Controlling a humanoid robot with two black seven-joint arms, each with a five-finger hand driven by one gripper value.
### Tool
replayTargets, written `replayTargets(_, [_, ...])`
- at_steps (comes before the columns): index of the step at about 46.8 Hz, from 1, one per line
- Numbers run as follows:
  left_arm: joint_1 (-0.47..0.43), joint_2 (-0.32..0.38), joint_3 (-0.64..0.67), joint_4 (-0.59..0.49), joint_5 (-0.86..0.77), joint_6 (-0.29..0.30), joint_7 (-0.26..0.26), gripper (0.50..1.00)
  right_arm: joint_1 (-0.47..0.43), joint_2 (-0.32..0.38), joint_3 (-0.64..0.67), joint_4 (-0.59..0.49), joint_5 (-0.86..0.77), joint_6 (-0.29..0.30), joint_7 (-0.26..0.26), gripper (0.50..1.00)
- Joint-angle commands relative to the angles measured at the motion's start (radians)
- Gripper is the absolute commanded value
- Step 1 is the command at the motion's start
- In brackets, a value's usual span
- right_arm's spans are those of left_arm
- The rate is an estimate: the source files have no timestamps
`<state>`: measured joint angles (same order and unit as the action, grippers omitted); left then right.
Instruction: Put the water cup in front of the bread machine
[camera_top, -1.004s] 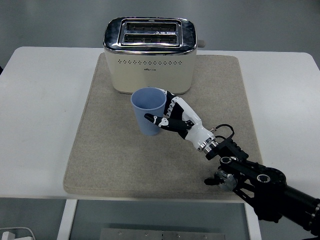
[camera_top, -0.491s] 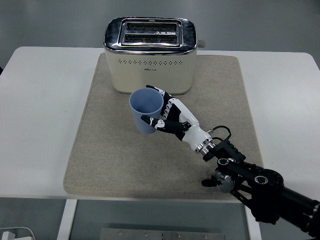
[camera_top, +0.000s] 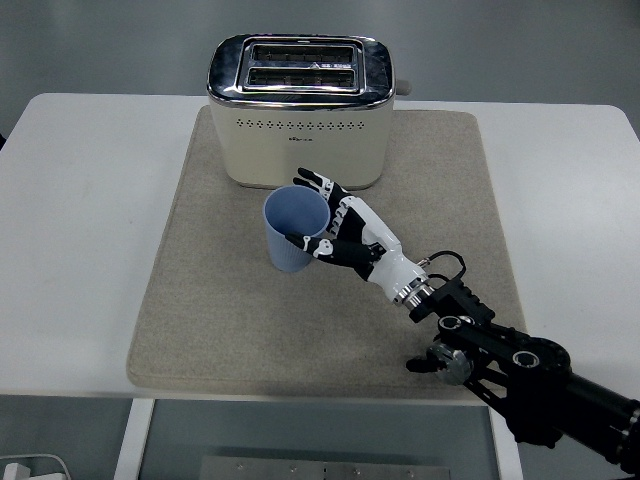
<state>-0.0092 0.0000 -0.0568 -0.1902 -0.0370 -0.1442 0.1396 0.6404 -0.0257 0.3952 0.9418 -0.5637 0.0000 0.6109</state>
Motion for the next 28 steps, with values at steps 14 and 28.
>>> replayTargets(14, [0.0, 0.0, 0.0, 0.0, -0.001, 0.0, 0.0, 1.0, 0.005, -0.043, 0.008, 0.002, 0.001, 0.011, 0.0, 0.915])
replayTargets(28, [0.0, 0.0, 0.0, 0.0, 0.0, 0.0, 0.0, 1.0, 0.01, -0.118, 0.017, 0.008, 0.013, 0.031, 0.0, 0.915])
